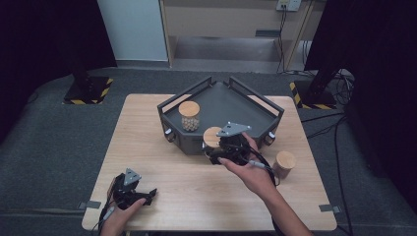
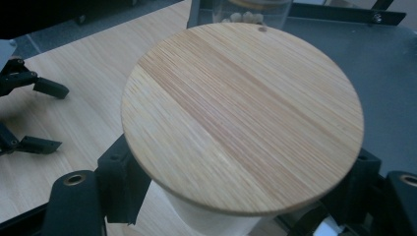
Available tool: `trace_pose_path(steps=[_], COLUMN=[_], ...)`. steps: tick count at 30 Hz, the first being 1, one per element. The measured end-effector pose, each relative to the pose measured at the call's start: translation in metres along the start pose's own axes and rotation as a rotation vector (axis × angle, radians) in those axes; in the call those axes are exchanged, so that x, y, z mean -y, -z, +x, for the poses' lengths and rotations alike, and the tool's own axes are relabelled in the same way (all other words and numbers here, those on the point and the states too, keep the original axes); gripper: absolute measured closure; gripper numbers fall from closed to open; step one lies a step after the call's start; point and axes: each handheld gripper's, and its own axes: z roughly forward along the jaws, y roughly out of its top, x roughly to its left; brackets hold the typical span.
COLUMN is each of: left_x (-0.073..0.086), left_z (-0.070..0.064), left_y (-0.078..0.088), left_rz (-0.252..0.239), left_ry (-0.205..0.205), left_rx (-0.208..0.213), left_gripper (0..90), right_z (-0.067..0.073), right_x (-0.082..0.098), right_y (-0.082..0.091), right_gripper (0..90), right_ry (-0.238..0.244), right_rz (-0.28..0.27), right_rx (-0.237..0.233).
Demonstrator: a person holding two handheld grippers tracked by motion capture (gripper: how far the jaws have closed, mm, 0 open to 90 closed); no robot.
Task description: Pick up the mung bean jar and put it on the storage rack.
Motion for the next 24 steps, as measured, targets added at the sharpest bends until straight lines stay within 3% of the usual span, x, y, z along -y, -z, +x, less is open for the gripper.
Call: trace_pose_path(steps=[24], left_x=[0.0], left_z=[0.0], left_y=[0.0], left_rz=[0.001], left_ry=[0.0], left_rx=[0.002], left_gripper=[0.0], right_z=[-0.029], right_x=[-0.022], right_y=[-0.001], right_gripper=[25.3], right_ry=[-0.033], right_rz=[-0.021], right_rx=[0.04])
